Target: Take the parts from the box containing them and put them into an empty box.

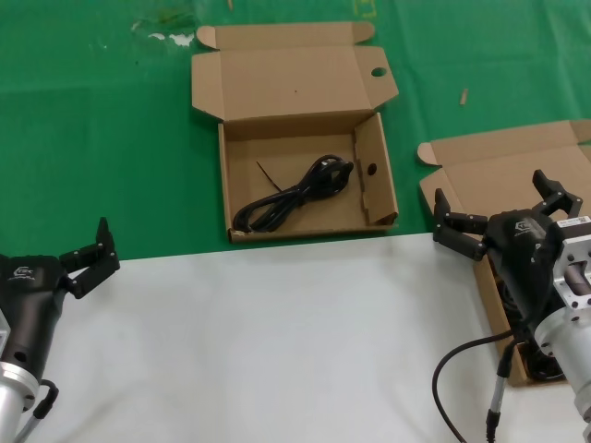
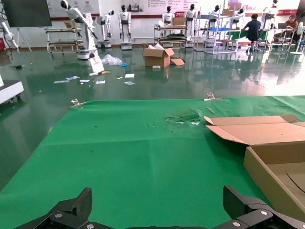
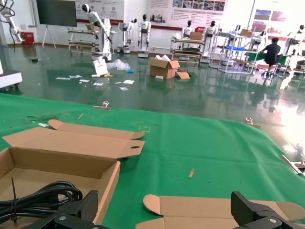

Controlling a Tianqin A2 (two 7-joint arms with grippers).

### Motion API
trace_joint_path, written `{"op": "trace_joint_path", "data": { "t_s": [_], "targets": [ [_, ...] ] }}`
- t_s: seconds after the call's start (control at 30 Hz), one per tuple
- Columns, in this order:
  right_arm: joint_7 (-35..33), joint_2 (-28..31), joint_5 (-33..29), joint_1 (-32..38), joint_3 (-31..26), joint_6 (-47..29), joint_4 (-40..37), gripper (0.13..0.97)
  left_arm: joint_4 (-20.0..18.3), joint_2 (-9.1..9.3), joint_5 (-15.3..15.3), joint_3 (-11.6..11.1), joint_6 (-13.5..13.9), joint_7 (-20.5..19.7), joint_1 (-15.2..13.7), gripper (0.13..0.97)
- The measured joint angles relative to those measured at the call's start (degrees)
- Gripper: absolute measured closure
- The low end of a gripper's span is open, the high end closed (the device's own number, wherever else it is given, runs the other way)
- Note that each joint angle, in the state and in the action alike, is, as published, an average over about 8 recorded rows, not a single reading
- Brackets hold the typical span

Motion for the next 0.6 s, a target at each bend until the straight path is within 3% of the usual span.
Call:
{"op": "trace_joint_path", "data": {
  "t_s": [0.6],
  "targets": [
    [0.0,0.0,0.0,0.0,0.0,0.0,0.0,0.129,0.0,0.00,0.0,0.0,0.0,0.0,0.0,0.132]
  ]
}}
